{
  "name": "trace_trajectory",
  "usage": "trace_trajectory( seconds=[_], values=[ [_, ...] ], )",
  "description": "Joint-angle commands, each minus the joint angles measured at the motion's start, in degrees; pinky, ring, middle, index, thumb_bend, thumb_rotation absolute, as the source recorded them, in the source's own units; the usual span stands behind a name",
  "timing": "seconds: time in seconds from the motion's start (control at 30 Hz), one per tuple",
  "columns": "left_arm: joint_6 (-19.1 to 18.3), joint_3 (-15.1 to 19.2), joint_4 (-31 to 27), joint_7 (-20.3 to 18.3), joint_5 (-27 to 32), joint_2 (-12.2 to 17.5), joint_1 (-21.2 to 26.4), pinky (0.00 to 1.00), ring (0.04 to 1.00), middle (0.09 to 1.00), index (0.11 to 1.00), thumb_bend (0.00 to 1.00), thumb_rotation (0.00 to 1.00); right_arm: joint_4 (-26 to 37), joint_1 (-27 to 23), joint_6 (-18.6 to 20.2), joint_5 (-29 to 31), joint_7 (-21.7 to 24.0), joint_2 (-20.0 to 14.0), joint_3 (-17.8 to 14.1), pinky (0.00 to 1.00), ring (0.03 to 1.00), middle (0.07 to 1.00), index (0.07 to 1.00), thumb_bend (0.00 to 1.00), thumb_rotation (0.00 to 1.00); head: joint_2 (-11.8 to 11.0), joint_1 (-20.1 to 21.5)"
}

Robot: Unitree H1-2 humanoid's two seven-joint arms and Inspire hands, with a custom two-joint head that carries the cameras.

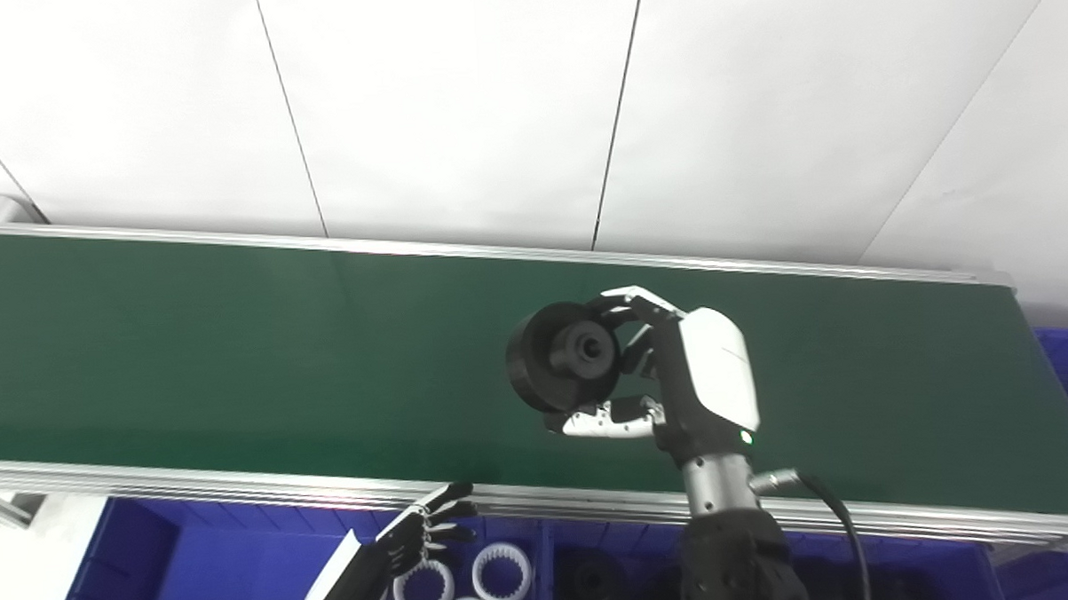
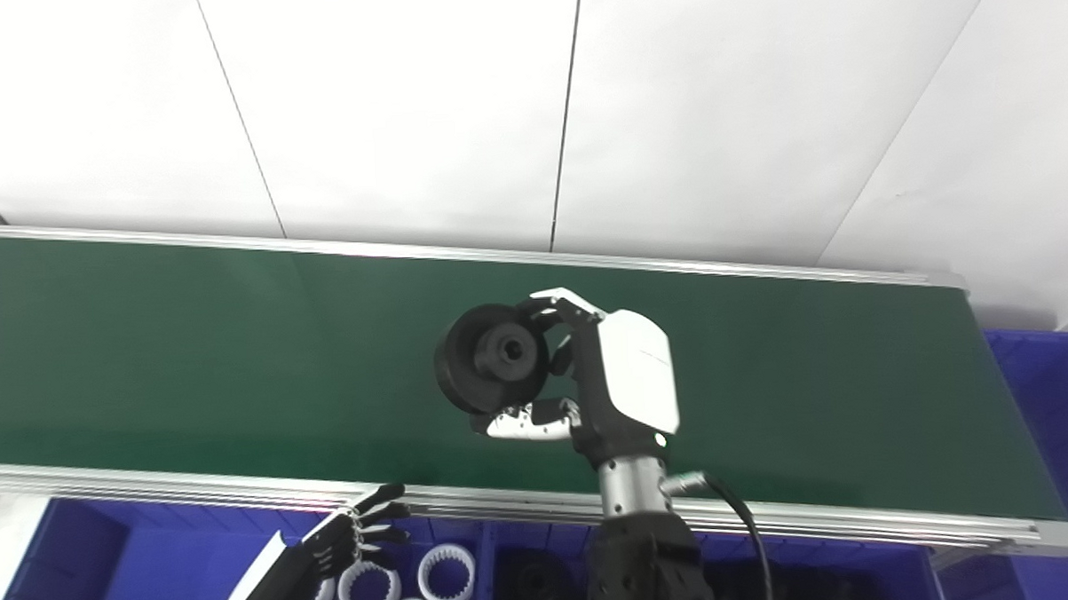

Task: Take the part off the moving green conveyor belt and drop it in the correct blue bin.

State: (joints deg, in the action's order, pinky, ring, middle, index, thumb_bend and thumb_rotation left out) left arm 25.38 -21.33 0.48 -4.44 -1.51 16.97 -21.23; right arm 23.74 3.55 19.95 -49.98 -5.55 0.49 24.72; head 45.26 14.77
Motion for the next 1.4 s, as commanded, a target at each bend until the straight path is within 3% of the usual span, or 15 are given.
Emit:
trace_trajectory(
  seconds=[0.0, 0.17, 0.27, 0.37, 0.47, 0.67, 0.83, 0.9, 0.93, 0.97, 1.0, 1.03, 1.1, 1.27, 1.37],
  values=[
    [1.55, 0.13, -2.91, 0.00, -0.15, -0.13, -0.94, 0.63, 0.743, 0.850, 0.905, 0.73, 0.00, 4.31, 2.87, -1.59, -1.56, 0.21, -0.25, 0.22, 0.24, 0.330, 0.420, 0.522, 0.52, 0.00, 1.61, 0.47],
    [1.55, 1.31, -5.17, -1.24, 0.47, -0.34, -2.48, 0.67, 0.778, 0.863, 0.935, 0.70, 0.05, 8.55, 13.95, -3.57, -0.72, -0.05, -2.17, 0.05, 0.25, 0.330, 0.419, 0.522, 0.52, 0.00, 5.43, 1.84],
    [1.55, 2.10, -6.41, -1.44, 0.45, -0.79, -2.83, 0.66, 0.788, 0.904, 0.928, 0.70, 0.07, 8.28, 21.58, -4.60, 0.23, -0.55, -4.37, -0.23, 0.27, 0.356, 0.427, 0.524, 0.52, 0.00, 7.01, 1.77],
    [1.54, 2.88, -7.31, -1.85, 0.56, -1.12, -2.43, 0.64, 0.774, 0.875, 0.931, 0.70, 0.05, 6.06, 25.30, -5.25, 1.43, -0.99, -5.47, -1.00, 0.27, 0.356, 0.422, 0.528, 0.52, 0.00, 9.20, 1.77],
    [1.52, 3.78, -7.95, -3.55, 1.82, -1.52, -1.88, 0.64, 0.762, 0.873, 0.931, 0.70, 0.03, 2.72, 26.33, -6.26, 1.01, -1.80, -6.52, -1.65, 0.29, 0.371, 0.425, 0.527, 0.52, 0.00, 11.12, 1.67],
    [1.55, 5.63, -8.58, -5.50, 2.77, -2.93, -1.70, 0.63, 0.772, 0.881, 0.913, 0.70, 0.00, -1.43, 26.04, -6.75, 1.09, -1.76, -7.53, -2.42, 0.29, 0.371, 0.426, 0.524, 0.52, 0.00, 11.76, 1.88],
    [1.55, 6.70, -8.58, -6.83, 2.78, -3.79, -1.83, 0.62, 0.776, 0.902, 0.908, 0.70, 0.00, -2.60, 24.76, 1.50, -2.79, 5.26, -7.00, -3.33, 0.37, 0.456, 0.451, 0.525, 0.52, 0.00, 11.11, 1.14],
    [1.55, 7.14, -8.63, -7.49, 3.15, -4.22, -2.06, 0.61, 0.775, 0.900, 0.901, 0.70, 0.00, -2.37, 24.72, 3.00, -3.33, 6.79, -6.58, -3.64, 0.47, 0.567, 0.476, 0.515, 0.53, 0.00, 10.21, 0.68],
    [1.55, 7.35, -8.64, -7.73, 3.19, -4.42, -2.16, 0.62, 0.772, 0.895, 0.896, 0.70, 0.00, -2.27, 24.78, 3.24, -3.40, 7.13, -6.43, -3.75, 0.50, 0.609, 0.604, 0.505, 0.52, 0.08, 10.21, 0.68],
    [1.55, 7.47, -8.57, -7.97, 3.17, -4.58, -2.29, 0.63, 0.771, 0.893, 0.895, 0.71, 0.00, -2.29, 25.00, 3.41, -3.87, 7.04, -6.29, -3.76, 0.52, 0.623, 0.648, 0.501, 0.52, 0.11, 9.13, 0.15],
    [1.55, 7.61, -8.51, -8.22, 3.15, -4.73, -2.38, 0.63, 0.772, 0.891, 0.898, 0.71, 0.00, -2.32, 25.16, 3.49, -4.25, 6.95, -6.17, -3.79, 0.55, 0.674, 0.728, 0.683, 0.68, 0.16, 9.13, 0.15],
    [1.55, 7.66, -8.39, -8.31, 3.01, -4.85, -2.50, 0.64, 0.769, 0.889, 0.900, 0.71, 0.00, -2.54, 25.45, 2.76, -4.41, 5.89, -6.17, -3.85, 0.58, 0.708, 0.779, 0.780, 0.76, 0.19, 8.78, -0.23],
    [1.55, 7.65, -8.15, -8.42, 2.73, -5.00, -2.64, 0.64, 0.756, 0.879, 0.903, 0.71, 0.00, -2.69, 26.04, 0.76, -3.75, 3.80, -6.24, -4.03, 0.66, 0.781, 0.850, 0.880, 0.82, 0.25, 8.68, -0.68],
    [1.54, 7.49, -8.46, -8.20, 1.65, -5.11, -2.98, 0.65, 0.733, 0.877, 0.908, 0.72, 0.00, -2.32, 27.76, -5.87, 1.56, -1.43, -6.37, -4.47, 0.84, 0.936, 0.969, 0.991, 0.87, 0.39, 8.22, -1.55],
    [1.54, 7.50, -8.12, -8.16, 1.48, -5.38, -3.04, 0.64, 0.765, 0.878, 0.917, 0.71, 0.01, -2.12, 29.19, -11.74, 7.14, -4.56, -6.03, -5.22, 0.77, 0.933, 0.997, 1.000, 0.90, 0.39, 7.94, -1.88]
  ],
)
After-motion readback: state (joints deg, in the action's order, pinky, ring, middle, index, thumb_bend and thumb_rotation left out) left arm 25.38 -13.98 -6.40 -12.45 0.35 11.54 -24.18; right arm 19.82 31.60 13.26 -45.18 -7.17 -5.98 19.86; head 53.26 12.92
